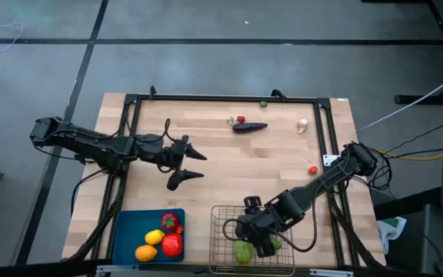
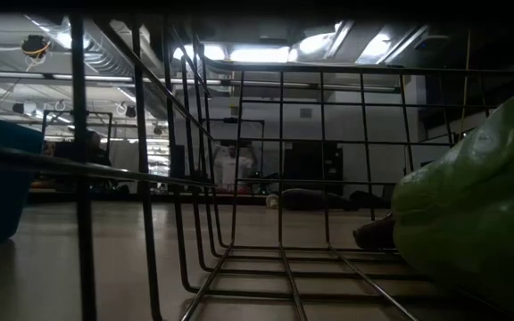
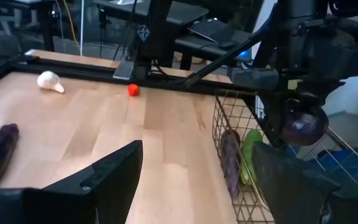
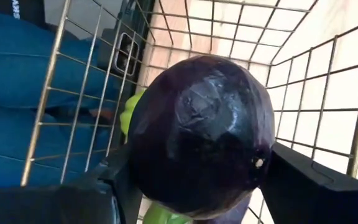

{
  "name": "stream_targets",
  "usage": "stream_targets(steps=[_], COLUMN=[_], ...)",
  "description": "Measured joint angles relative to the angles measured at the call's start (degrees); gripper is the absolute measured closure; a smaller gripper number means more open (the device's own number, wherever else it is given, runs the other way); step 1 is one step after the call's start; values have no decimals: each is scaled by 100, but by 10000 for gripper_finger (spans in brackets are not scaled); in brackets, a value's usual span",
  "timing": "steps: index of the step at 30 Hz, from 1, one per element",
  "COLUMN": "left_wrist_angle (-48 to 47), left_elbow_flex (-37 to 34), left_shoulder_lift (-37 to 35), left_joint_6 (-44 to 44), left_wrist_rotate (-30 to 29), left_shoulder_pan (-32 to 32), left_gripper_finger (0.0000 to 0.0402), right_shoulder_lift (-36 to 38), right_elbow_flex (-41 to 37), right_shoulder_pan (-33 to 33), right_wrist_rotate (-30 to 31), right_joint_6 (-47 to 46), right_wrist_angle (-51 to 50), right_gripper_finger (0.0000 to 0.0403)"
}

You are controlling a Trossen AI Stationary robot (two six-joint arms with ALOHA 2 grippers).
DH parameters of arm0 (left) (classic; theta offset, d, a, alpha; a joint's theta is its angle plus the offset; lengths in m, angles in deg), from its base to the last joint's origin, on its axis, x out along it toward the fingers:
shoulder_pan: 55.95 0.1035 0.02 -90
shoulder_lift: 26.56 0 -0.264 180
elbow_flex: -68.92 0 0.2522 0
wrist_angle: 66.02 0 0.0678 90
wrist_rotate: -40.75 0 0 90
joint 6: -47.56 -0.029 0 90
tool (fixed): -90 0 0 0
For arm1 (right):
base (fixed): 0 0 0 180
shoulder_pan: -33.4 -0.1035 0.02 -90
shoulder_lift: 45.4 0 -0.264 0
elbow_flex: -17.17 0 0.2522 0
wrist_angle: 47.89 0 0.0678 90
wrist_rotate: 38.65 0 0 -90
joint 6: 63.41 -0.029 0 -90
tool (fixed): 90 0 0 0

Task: Sort produce into baskets
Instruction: Put the plum into the gold wire basket, then put the garlic into the gold wire basket

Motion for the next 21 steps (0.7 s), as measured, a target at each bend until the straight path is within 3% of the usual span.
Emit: stream_targets(steps=[6,15,21], left_wrist_angle=[-11,-23,-47], left_elbow_flex=[0,0,0], left_shoulder_lift=[0,0,0], left_joint_6=[201,221,300], left_wrist_rotate=[0,-2,-2], left_shoulder_pan=[-3,-2,-2], left_gripper_finger=[105,105,105], right_shoulder_lift=[0,0,0], right_elbow_flex=[0,0,245], right_shoulder_pan=[-8,-6,-6], right_wrist_rotate=[-147,-149,-149], right_joint_6=[44,22,137], right_wrist_angle=[-26,-46,-491], right_gripper_finger=[140,38,14])
